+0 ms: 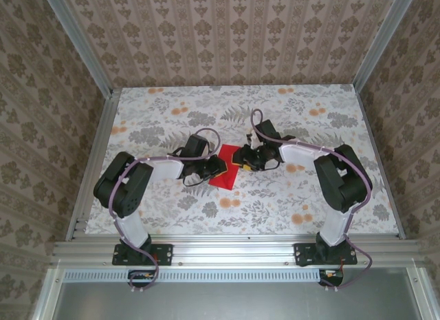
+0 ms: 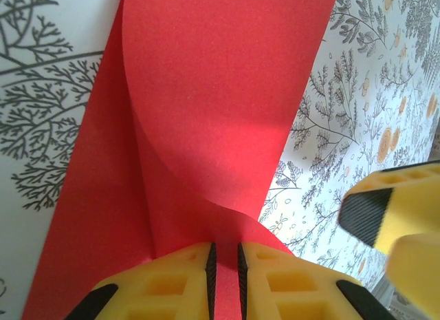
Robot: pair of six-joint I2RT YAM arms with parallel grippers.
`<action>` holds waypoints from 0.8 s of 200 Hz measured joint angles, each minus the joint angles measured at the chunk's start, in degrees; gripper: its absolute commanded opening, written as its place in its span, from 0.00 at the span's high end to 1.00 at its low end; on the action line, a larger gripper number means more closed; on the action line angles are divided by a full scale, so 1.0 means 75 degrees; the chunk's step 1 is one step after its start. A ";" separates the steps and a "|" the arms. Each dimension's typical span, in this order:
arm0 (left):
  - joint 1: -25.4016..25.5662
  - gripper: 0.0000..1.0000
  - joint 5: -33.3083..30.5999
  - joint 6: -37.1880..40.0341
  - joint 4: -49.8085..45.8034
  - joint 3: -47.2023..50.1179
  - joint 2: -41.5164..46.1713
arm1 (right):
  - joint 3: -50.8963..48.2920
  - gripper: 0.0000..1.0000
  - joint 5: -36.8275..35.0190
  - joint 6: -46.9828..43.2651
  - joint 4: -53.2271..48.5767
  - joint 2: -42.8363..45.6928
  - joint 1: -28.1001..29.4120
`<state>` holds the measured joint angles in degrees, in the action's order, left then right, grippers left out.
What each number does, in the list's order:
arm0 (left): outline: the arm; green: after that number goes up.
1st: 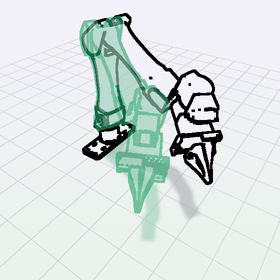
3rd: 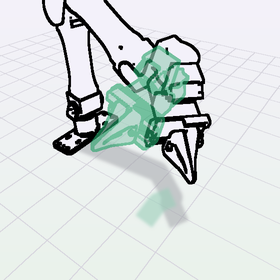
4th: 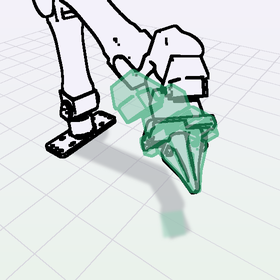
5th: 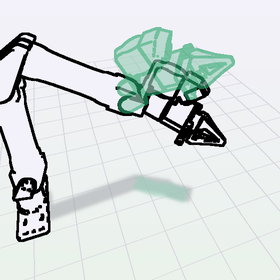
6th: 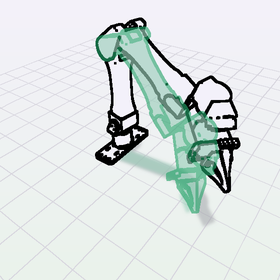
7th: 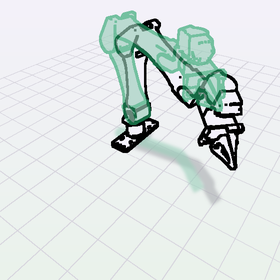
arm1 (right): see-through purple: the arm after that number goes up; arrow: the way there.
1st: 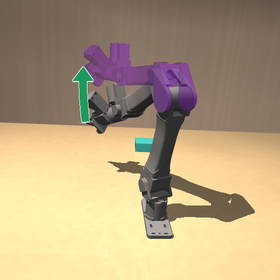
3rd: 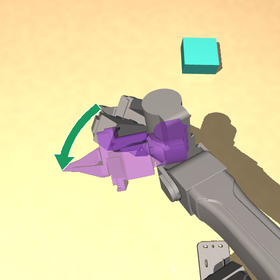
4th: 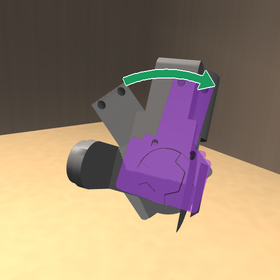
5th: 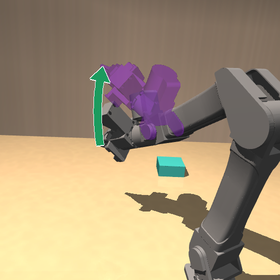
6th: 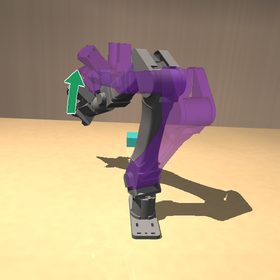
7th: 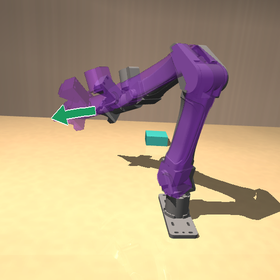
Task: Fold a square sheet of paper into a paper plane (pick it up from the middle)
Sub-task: Fold the triangle a second time at the center of the table.
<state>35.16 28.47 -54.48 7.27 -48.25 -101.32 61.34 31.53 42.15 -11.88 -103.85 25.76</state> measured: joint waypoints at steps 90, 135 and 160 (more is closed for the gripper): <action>0.0000 0.81 0.0000 0.0000 -0.0032 -0.0006 0.0000 | -0.0259 0.60 0.0213 -0.0006 0.0085 -0.0003 0.0388; 0.0000 0.81 0.0000 0.0000 -0.0058 -0.0009 0.0000 | -0.0259 0.72 0.0210 -0.0009 0.0189 -0.0029 0.0388; 0.0000 0.81 0.0000 0.0000 -0.0058 -0.0009 0.0000 | -0.0256 0.73 0.0207 -0.0009 0.0192 -0.0111 0.0388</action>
<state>35.16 28.47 -54.48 6.83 -48.31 -101.32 59.42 33.08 42.09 -10.44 -104.68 28.67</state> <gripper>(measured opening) 0.188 0.274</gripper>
